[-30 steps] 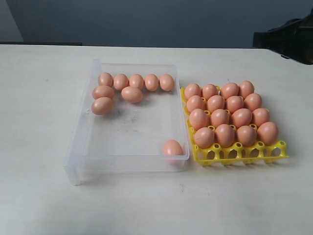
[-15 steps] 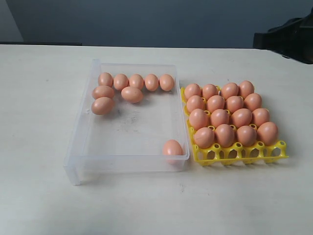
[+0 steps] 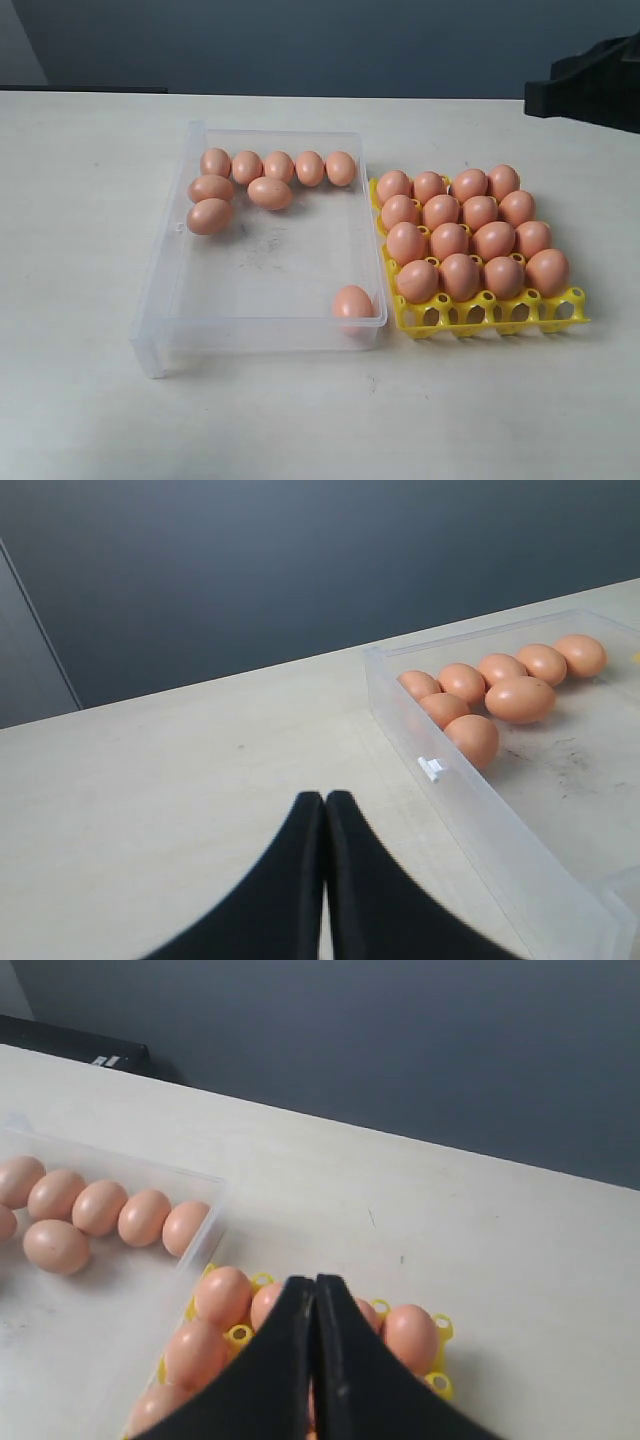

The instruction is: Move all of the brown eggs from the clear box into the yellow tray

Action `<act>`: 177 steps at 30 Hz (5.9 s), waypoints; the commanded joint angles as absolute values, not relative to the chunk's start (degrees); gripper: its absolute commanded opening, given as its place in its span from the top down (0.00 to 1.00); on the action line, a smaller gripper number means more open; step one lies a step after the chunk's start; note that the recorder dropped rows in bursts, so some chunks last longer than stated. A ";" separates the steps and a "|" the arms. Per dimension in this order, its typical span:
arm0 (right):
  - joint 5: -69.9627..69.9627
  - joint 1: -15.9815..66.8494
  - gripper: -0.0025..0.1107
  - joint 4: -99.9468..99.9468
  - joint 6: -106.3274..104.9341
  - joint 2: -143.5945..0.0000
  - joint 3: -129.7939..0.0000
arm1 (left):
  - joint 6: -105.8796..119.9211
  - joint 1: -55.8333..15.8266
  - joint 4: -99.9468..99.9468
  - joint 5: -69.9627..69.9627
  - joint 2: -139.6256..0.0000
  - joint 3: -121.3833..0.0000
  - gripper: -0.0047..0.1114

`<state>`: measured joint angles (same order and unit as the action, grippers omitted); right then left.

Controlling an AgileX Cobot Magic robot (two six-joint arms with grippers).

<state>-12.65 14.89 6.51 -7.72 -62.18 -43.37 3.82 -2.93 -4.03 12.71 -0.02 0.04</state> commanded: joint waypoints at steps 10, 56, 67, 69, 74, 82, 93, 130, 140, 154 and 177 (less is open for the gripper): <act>-7.10 11.16 0.98 0.75 -7.42 -51.45 -30.93 | 3.65 -2.96 -4.03 11.88 0.00 0.00 0.96; -13.23 -1.44 0.98 1.19 -1.21 -13.90 -7.51 | 3.65 -2.96 -4.03 11.88 0.00 0.00 0.96; -14.47 -3.40 0.98 1.80 1.10 -9.48 -4.03 | 3.65 -2.96 -4.03 11.88 0.00 0.00 0.96; -15.43 -3.40 0.98 1.67 1.10 -9.48 -4.03 | 3.65 -2.96 -4.03 11.88 0.00 0.00 0.96; -15.86 -5.26 0.98 1.57 1.10 -7.10 -2.43 | 3.65 -2.96 -4.03 11.88 0.00 0.00 0.96; -17.32 -6.34 0.98 1.79 1.24 -1.12 0.00 | 3.65 -2.96 -4.03 11.88 0.00 0.00 0.96; -17.37 -6.34 0.98 1.79 1.09 0.00 0.00 | 3.65 -2.96 -4.03 11.88 0.00 0.00 0.96; -17.48 -6.44 0.98 2.19 1.20 0.00 0.00 | 3.65 -2.96 -4.03 11.88 0.00 0.00 0.96; -17.48 -6.44 0.98 2.19 1.20 0.00 0.00 | 3.65 -2.96 -4.03 11.88 0.00 0.00 0.96; -17.48 -6.44 0.98 2.19 1.20 0.00 0.00 | 3.65 -2.96 -4.03 11.88 0.00 0.00 0.96; -17.48 -6.44 0.98 1.94 1.20 0.00 0.00 | 3.65 -2.96 -4.03 11.88 0.00 0.00 0.96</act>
<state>-17.89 -6.01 2.01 1.25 -0.34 -0.11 3.82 -2.93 -4.03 12.71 -0.02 0.04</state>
